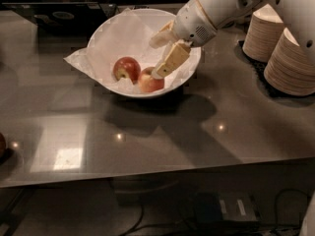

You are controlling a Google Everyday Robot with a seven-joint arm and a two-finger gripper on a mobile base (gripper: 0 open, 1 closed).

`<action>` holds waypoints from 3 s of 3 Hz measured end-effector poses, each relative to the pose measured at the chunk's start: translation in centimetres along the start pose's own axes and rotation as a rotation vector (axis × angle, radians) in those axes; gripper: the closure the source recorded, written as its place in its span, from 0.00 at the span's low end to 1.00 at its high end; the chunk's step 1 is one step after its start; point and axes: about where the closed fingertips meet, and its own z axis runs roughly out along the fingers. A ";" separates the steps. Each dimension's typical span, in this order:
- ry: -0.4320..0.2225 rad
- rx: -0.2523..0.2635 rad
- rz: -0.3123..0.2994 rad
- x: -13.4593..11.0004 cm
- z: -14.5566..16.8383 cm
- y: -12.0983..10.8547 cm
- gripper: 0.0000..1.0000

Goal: Pick apple from white bowl

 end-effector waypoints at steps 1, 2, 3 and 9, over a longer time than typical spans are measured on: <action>0.023 -0.011 0.013 0.6 0.9 -0.2 0.32; 0.059 -0.005 0.030 1.6 1.8 -0.5 0.31; 0.118 0.003 0.043 2.7 2.8 -0.7 0.30; 0.256 -0.017 0.093 4.5 6.4 -0.3 0.83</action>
Offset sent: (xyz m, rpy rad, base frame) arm 0.0124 -0.0044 -0.0360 -0.1010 0.0305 -0.0537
